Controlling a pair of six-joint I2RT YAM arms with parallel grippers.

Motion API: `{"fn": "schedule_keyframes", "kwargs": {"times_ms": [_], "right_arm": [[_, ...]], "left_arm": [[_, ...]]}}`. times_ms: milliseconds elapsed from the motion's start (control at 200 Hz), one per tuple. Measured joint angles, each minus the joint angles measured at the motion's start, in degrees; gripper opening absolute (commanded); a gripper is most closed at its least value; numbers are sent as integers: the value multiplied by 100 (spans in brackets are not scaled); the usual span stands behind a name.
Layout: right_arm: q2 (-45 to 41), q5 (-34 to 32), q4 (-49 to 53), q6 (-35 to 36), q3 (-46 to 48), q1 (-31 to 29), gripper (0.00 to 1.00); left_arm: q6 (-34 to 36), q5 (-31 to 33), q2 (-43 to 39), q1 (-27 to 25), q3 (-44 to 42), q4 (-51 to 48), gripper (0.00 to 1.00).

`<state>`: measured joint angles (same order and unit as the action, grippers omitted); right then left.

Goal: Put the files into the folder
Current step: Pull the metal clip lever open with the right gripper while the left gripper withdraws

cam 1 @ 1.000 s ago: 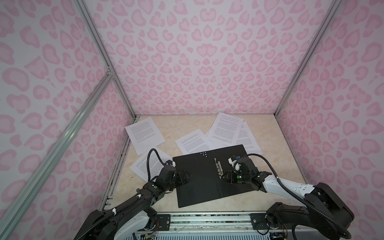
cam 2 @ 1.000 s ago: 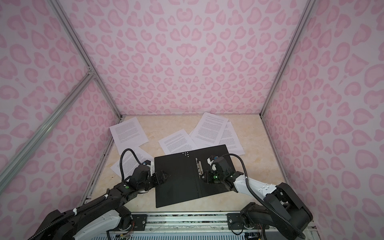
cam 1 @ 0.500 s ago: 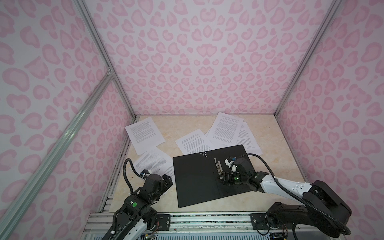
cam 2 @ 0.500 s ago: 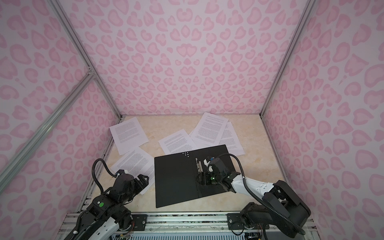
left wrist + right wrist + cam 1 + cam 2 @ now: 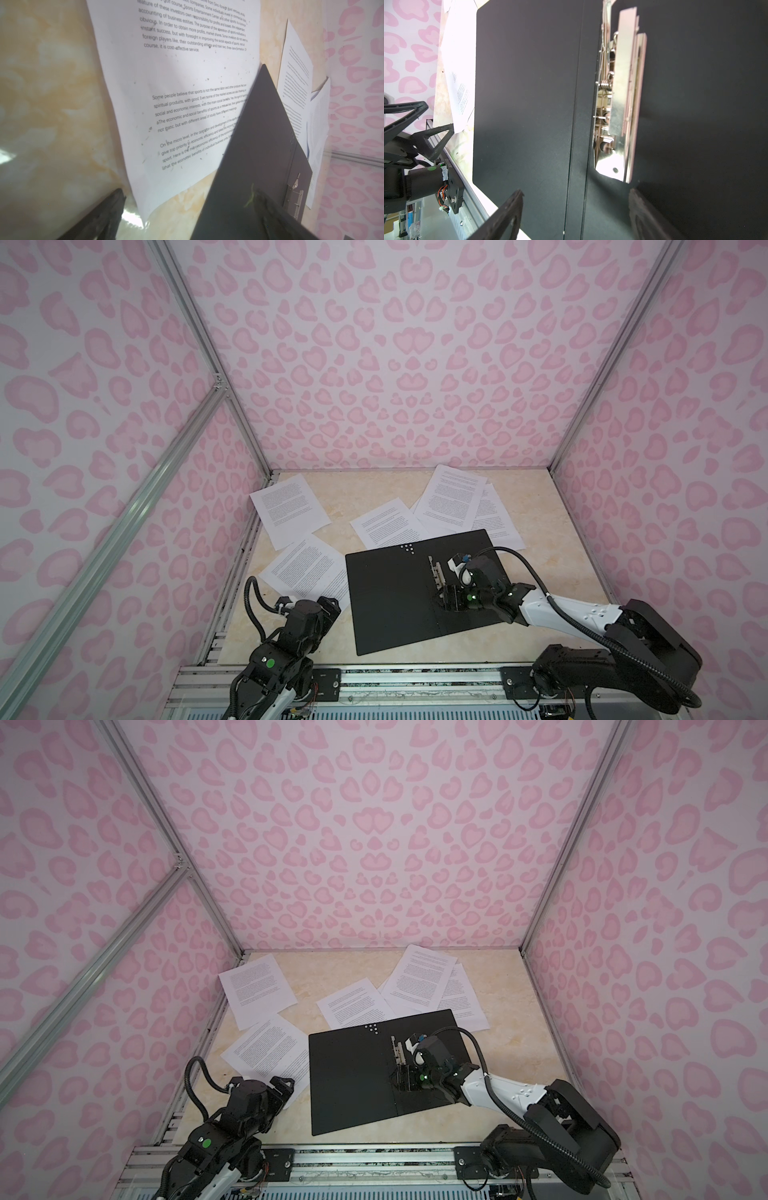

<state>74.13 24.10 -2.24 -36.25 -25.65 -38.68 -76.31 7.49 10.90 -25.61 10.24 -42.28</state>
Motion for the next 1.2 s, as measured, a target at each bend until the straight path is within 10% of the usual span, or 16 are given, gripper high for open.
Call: {"fn": "schedule_keyframes", "kwargs": {"times_ms": [760,1200], "right_arm": [[-387,-7,39,-22,114,87,78],[-365,13,-4,-81,234,107,79]], "left_arm": [[-1419,-321,-1036,9,-205,767,65],[-927,-227,2006,-203,-205,2232,85]]}}
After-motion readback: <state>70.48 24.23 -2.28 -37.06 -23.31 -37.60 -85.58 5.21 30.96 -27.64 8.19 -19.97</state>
